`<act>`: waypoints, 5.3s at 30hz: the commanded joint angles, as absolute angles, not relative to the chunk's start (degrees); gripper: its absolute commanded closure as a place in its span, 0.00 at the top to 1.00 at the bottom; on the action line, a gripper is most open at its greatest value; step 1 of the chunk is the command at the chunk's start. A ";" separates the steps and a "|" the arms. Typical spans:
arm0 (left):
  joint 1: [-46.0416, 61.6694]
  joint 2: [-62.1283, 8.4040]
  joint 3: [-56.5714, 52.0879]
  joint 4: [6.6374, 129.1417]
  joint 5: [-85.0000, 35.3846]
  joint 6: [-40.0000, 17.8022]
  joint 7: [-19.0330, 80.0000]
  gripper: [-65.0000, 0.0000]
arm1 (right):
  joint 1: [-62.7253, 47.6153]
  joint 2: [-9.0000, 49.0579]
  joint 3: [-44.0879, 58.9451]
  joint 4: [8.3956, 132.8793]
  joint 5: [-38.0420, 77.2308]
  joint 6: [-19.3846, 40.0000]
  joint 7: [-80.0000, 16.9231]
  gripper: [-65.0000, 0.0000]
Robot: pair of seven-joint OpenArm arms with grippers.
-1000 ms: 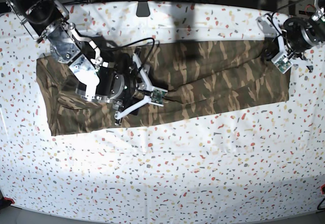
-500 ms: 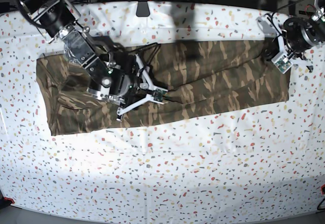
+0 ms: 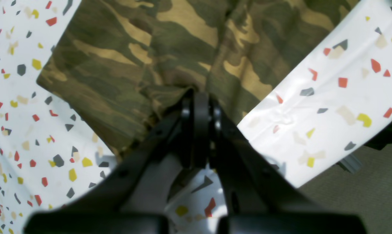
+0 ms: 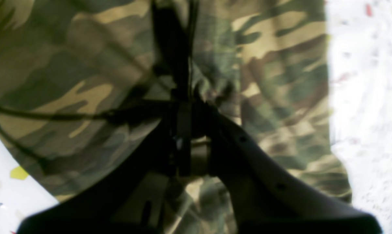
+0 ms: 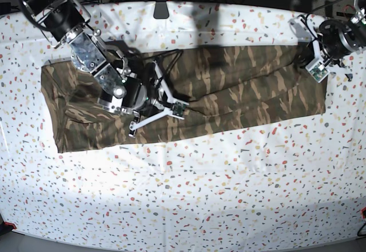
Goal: Fold the T-shirt properly
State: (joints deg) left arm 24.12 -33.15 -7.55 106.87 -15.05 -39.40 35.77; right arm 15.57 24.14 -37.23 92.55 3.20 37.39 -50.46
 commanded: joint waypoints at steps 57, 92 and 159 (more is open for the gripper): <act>32.21 -39.92 -8.21 115.87 -8.10 -34.02 46.22 0.12 | 5.21 47.13 -36.77 113.75 14.35 33.91 -54.85 0.12; 23.81 -12.29 -8.10 130.50 -15.90 -22.94 39.86 0.41 | -3.90 59.68 -36.67 124.68 13.52 31.16 -52.86 0.40; 23.79 -7.49 -8.10 130.50 -18.06 -24.47 43.94 0.41 | -18.55 71.85 -36.71 127.39 -8.40 23.18 -54.04 0.00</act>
